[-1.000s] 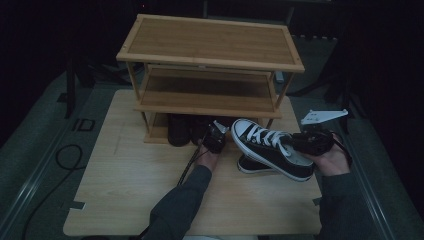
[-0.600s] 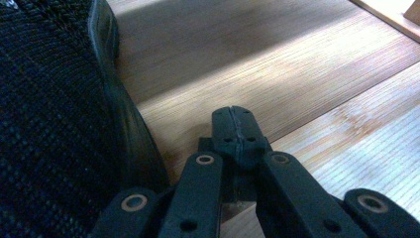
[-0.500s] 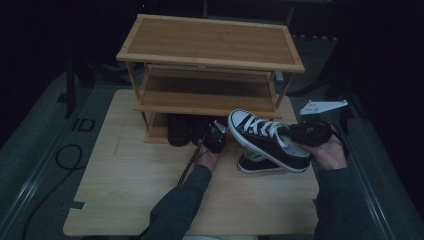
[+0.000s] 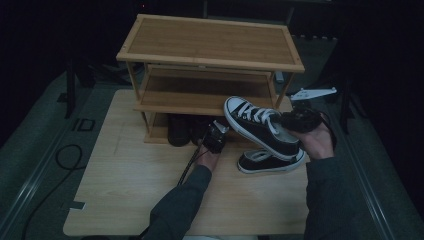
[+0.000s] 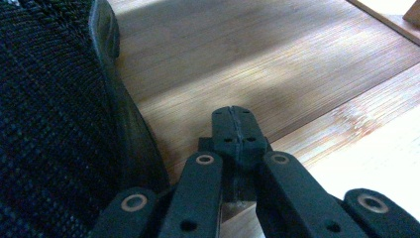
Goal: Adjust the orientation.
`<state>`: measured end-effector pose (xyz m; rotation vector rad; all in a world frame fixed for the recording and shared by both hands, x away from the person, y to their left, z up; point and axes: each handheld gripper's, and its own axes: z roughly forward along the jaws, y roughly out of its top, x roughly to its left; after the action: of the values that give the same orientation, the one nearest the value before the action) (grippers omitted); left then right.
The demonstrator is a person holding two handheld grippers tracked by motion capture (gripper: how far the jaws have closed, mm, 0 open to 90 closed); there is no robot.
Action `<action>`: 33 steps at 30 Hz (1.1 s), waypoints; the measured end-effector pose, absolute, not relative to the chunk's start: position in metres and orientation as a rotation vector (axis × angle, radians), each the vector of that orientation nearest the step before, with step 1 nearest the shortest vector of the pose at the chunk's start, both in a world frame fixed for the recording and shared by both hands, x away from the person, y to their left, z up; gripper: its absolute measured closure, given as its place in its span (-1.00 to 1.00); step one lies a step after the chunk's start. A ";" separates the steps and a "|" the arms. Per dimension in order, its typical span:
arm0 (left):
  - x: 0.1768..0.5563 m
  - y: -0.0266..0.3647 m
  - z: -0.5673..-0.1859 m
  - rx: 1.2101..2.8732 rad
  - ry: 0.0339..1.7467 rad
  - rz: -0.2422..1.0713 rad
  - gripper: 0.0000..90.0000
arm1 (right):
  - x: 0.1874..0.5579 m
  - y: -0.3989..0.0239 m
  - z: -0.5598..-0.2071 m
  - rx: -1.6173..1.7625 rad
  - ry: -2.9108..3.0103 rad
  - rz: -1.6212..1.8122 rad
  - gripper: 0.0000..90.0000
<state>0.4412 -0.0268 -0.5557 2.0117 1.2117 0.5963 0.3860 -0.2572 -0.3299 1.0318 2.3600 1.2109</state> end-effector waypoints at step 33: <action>0.441 -0.026 -0.555 2.015 1.208 0.590 1.00 | 0.427 -0.193 -0.339 1.277 2.219 1.215 0.94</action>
<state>0.4414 -0.0263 -0.5554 2.0149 1.2083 0.5905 0.4267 -0.1930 -0.3386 1.2765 2.2192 1.2151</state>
